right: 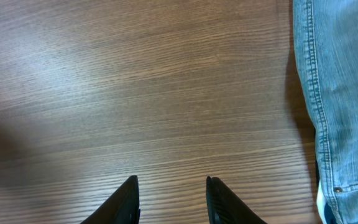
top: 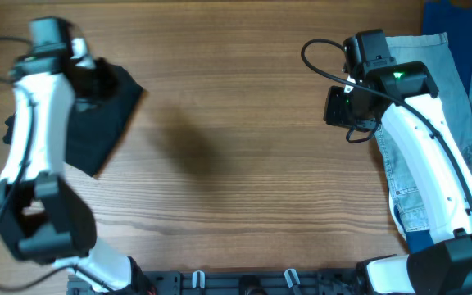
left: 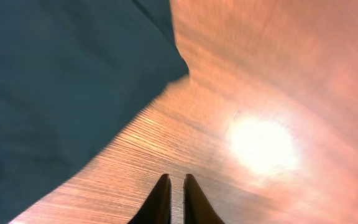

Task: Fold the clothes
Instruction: 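Carry the folded shorts to the table's left side with the left gripper, then open the left gripper and lift away from the folded shorts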

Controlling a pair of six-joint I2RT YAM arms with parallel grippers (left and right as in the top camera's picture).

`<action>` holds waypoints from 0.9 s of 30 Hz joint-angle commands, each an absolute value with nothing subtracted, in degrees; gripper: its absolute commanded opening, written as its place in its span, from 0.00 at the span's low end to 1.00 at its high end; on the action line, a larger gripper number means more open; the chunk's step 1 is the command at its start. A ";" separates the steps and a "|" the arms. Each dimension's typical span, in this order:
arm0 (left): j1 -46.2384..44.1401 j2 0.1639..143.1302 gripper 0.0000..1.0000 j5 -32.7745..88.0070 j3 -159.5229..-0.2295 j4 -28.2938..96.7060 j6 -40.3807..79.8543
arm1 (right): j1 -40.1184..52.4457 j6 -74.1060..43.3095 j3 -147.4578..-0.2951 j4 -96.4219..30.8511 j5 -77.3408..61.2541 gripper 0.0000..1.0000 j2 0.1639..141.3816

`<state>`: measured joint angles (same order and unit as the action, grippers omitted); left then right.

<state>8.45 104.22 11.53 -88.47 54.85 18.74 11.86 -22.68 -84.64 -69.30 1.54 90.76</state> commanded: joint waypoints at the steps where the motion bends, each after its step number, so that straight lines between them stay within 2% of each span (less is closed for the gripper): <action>1: 4.19 110.76 0.05 2.79 -88.84 54.41 16.71 | 12.03 -22.50 -85.43 -69.82 1.23 0.36 90.52; 12: 5.93 122.74 0.04 0.34 -88.84 40.23 16.69 | 12.03 -22.55 -85.45 -70.61 1.23 0.36 90.52; 22: 7.88 123.83 0.07 -4.21 -88.84 31.42 16.75 | 12.03 -22.55 -85.45 -71.16 1.23 0.36 90.52; 27: 10.74 124.14 0.08 -3.84 -88.84 31.05 17.12 | 12.03 -22.68 -85.43 -71.26 1.23 0.36 90.52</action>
<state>8.27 122.85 -1.48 -88.47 31.03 17.63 11.86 -22.68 -84.64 -71.20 1.54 90.78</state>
